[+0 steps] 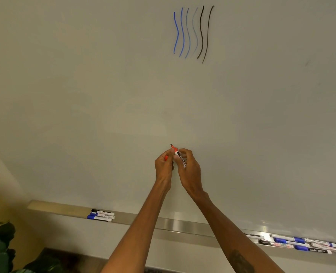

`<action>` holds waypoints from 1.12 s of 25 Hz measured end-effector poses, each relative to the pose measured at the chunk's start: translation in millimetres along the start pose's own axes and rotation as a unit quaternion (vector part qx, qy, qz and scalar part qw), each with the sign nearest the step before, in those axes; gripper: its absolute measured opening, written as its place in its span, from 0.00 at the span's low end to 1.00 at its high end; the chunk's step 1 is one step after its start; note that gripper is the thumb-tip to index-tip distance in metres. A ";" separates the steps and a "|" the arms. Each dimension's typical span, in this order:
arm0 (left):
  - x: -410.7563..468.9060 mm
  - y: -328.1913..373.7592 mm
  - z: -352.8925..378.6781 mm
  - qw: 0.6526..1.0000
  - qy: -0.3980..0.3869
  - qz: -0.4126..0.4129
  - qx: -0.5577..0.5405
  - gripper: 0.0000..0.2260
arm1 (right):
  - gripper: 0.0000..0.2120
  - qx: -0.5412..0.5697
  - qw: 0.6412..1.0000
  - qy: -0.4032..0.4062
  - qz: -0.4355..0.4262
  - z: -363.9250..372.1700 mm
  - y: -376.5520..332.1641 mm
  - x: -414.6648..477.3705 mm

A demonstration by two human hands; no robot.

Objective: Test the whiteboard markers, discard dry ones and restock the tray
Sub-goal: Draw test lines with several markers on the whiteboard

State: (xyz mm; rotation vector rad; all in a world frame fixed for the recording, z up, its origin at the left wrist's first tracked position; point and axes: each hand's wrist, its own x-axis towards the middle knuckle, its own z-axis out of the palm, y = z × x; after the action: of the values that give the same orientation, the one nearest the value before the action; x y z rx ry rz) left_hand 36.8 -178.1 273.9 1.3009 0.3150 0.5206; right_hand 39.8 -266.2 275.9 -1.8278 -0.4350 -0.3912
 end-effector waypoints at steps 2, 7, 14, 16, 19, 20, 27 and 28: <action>0.4 -0.2 0.8 1.000 0.001 -0.010 -0.011 0.13 | 0.10 0.016 1.000 0.013 -0.002 -1.9 0.3 3.2; 2.8 0.6 2.3 1.000 0.002 -0.018 -0.012 0.15 | 0.08 -0.012 1.000 0.020 -0.004 0.1 9.5 6.9; 0.8 5.8 2.7 1.000 -0.012 -0.010 -0.025 0.10 | 0.12 0.117 0.990 -0.047 0.066 -6.8 9.1 9.8; 2.5 7.2 2.4 0.999 -0.006 -0.019 -0.039 0.10 | 0.15 0.074 0.996 -0.037 0.039 -6.6 12.9 8.2; 1.5 6.2 3.5 1.000 0.000 -0.022 -0.020 0.11 | 0.07 0.031 0.999 0.016 0.006 -2.8 16.5 6.7; 1.1 5.8 4.0 1.000 -0.001 -0.022 -0.016 0.13 | 0.05 0.026 0.999 0.020 0.011 -1.6 17.2 6.7; -1.4 10.5 1.4 0.998 -0.055 -0.021 -0.006 0.13 | 0.12 0.019 0.999 0.014 0.048 0.2 18.1 3.3; -1.8 11.1 2.2 0.998 -0.057 -0.030 -0.016 0.13 | 0.10 0.024 0.999 0.015 0.047 -1.6 16.1 3.6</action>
State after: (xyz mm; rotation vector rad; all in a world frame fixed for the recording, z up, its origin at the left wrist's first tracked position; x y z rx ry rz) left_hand 34.2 -179.0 285.1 1.2813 0.2481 0.3973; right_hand 50.6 -271.8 264.7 -1.7864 -0.3336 -0.3413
